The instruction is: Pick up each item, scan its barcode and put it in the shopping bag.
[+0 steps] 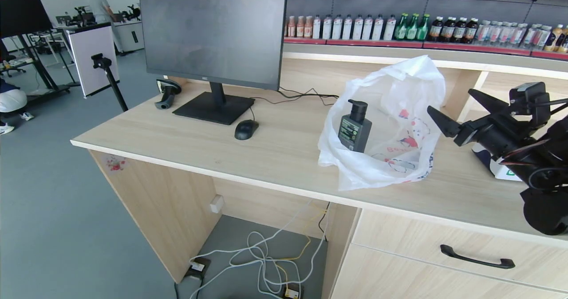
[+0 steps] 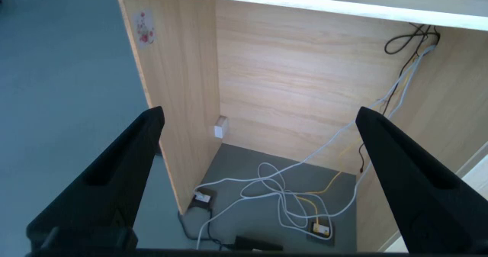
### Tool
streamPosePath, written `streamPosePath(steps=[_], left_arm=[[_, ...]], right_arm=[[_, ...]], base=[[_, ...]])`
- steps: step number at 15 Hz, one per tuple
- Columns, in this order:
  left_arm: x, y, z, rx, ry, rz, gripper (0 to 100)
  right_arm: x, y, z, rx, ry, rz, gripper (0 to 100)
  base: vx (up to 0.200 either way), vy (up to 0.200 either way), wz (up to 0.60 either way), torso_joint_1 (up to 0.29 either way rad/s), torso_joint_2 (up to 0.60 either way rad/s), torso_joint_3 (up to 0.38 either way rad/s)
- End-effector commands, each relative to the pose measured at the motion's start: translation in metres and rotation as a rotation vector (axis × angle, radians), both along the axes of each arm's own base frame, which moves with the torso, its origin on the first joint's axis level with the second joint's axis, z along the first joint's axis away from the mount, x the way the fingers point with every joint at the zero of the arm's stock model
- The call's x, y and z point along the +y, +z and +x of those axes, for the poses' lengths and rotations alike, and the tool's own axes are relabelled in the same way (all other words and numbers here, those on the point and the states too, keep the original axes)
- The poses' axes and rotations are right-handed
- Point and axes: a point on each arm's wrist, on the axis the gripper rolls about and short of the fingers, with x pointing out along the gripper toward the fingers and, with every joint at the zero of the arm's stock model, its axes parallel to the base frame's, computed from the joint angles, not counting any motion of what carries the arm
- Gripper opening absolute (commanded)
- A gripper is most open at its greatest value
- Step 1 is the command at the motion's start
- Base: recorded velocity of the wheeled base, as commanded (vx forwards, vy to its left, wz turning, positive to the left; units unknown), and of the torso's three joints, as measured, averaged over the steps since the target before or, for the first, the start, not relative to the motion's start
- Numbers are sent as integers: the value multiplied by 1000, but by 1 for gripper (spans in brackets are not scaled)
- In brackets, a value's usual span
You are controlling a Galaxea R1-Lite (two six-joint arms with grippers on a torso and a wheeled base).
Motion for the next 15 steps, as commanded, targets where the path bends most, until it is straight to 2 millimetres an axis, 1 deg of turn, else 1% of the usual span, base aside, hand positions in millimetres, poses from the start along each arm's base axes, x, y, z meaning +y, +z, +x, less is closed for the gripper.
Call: streamPosePath(steps=[1,2,4,8,12,15], left_arm=[[0,0,0,0,-1,0,100],[0,0,0,0,1,0,100],[0,0,0,0,-1,0,100],[0,0,0,0,-1,0,100],[0,0,0,0,-1,-1,100],[0,0,0,2,-1,-14,100]], right_arm=[[8,-3,-52,70,8,5,100],[8,0,-54,60,9,5,100],[11,-1,-59,65,16,4,100],[7,8,-62,43,12,30,100],[7,5,-64,56,10,30,100],[2,6,-67,54,-9,30,100]], base=[[0,0,0,0,0,0],[0,0,0,0,0,0],[0,0,0,0,0,0],[0,0,0,0,0,0],[0,0,-600,1,1,5],[0,0,-600,6,5,6]])
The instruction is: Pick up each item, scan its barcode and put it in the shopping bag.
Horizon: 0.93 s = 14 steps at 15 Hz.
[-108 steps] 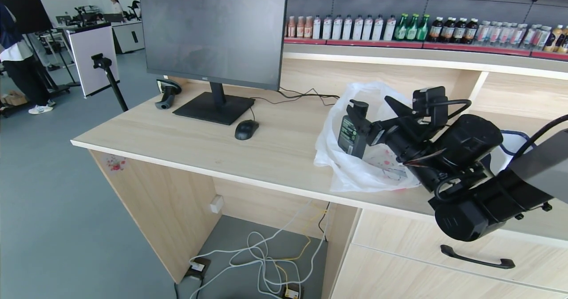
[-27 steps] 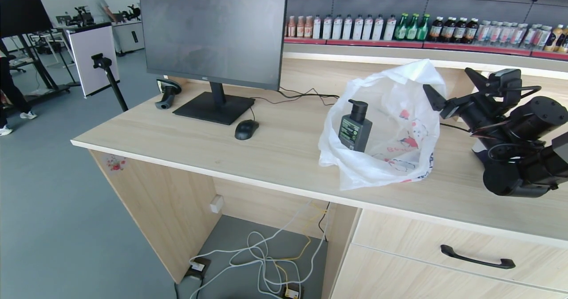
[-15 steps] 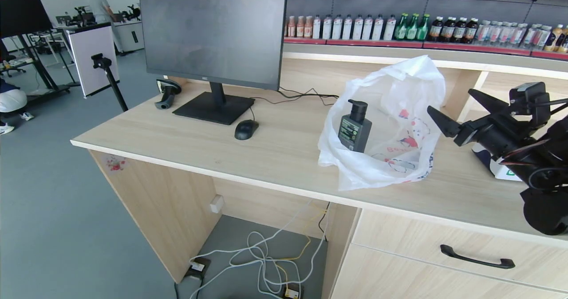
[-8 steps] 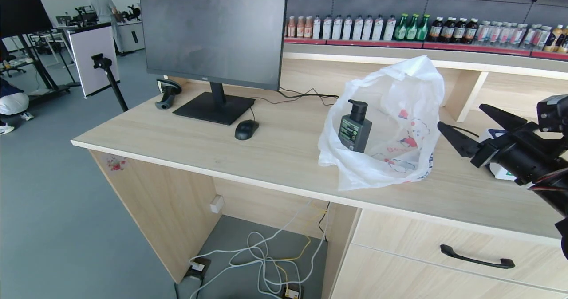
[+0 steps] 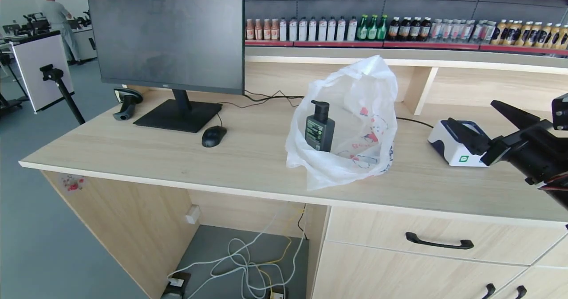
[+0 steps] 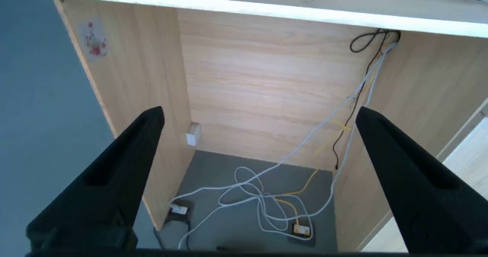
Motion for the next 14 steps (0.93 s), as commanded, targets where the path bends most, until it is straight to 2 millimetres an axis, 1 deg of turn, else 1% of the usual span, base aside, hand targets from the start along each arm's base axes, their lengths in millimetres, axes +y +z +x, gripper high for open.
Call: streamPosePath(steps=[1,3,5,8,10,13,14], left_arm=[[0,0,0,0,1,-2,100],[0,0,0,0,1,-4,100],[0,0,0,0,2,-8,100],[0,0,0,0,2,-10,100],[0,0,0,0,2,-12,100],[0,0,0,0,4,-13,100],[0,0,0,0,4,-13,100]], right_arm=[[-3,-1,-3,4,-12,-1,100],[-2,-1,-7,8,-11,-1,100],[-2,-2,-9,14,-12,-1,100],[-2,-4,-14,25,-14,1,100],[-7,-6,-17,33,-34,2,100],[-8,-7,-21,37,-41,2,100],[-12,-7,-21,39,-58,3,100]], base=[[0,0,-600,-7,2,2],[0,0,-600,0,2,0],[0,0,0,0,0,0],[0,-200,0,4,1,1],[0,-200,0,5,0,0],[0,-200,0,-4,1,4],[0,-200,0,-2,7,2]])
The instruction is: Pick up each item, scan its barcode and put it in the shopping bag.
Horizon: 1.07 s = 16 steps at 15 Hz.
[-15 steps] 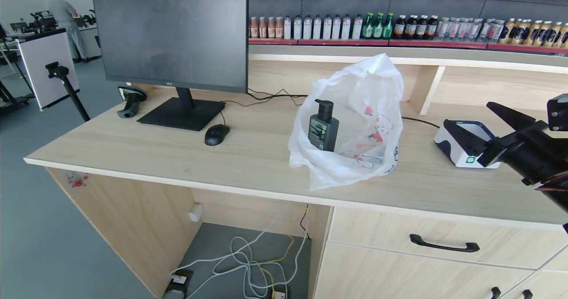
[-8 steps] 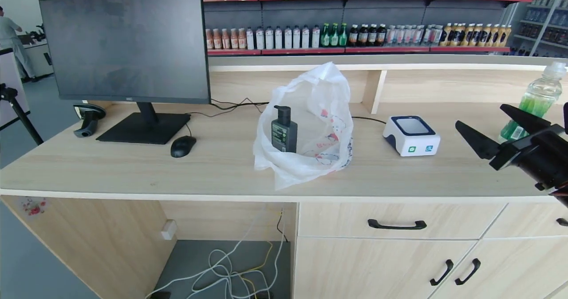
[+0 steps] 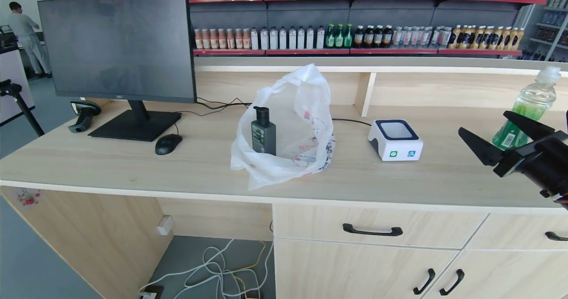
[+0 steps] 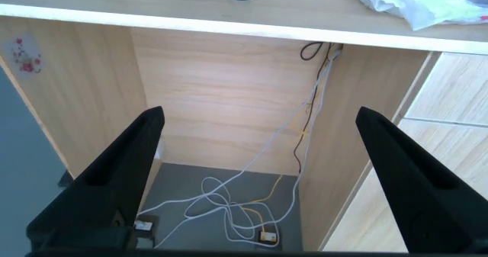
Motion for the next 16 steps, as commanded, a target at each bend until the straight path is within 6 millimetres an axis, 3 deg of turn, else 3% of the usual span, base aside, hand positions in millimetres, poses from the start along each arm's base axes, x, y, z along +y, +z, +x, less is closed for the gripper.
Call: streamPosePath(steps=[1,16], left_arm=[[0,0,0,-1,1,0,100],[0,0,0,-1,1,0,100]], right_arm=[[-9,0,-2,0,-35,-1,100],[-29,-11,-12,51,-125,12,100]], base=[[0,-200,0,2,-2,-2],[0,-200,0,2,3,3]])
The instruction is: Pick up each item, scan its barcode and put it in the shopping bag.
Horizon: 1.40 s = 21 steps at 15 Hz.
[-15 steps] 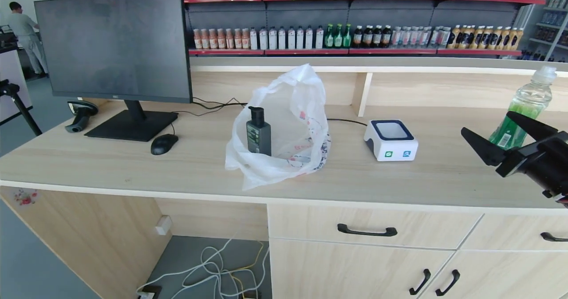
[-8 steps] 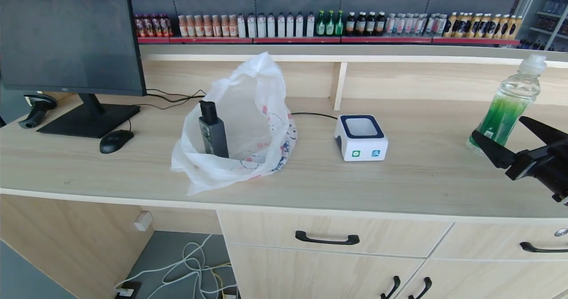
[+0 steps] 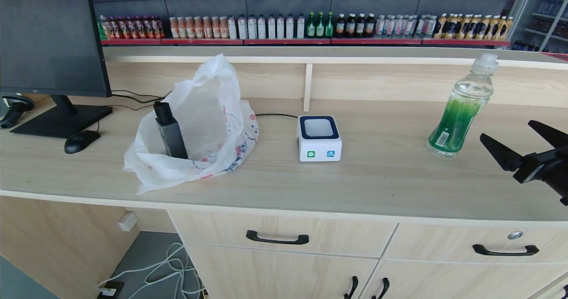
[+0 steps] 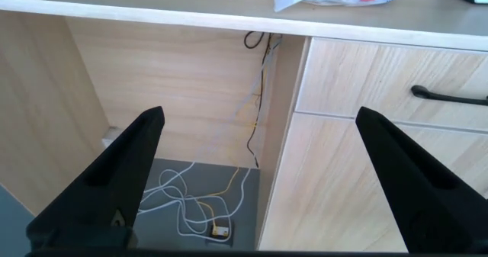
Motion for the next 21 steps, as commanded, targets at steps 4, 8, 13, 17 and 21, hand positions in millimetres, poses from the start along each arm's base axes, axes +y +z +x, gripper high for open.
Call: streamPosePath(steps=[4,8,13,17,21], left_arm=[[0,0,0,0,0,0,100],[0,0,0,0,0,-2,100],[0,0,0,0,-2,-2,100],[0,0,0,0,0,-2,100],[0,0,0,-2,-2,1,100]], right_arm=[[-3,-6,-2,23,-14,6,100],[-10,8,5,-39,-36,-14,100],[-10,3,3,-17,-37,-11,100],[-9,-4,0,14,-37,-1,100],[-8,-5,0,17,-35,0,100]], base=[[0,-200,0,5,4,2],[0,-200,0,4,4,1],[0,-160,0,4,2,3],[0,0,0,0,0,0],[150,0,0,-2,-1,-1]])
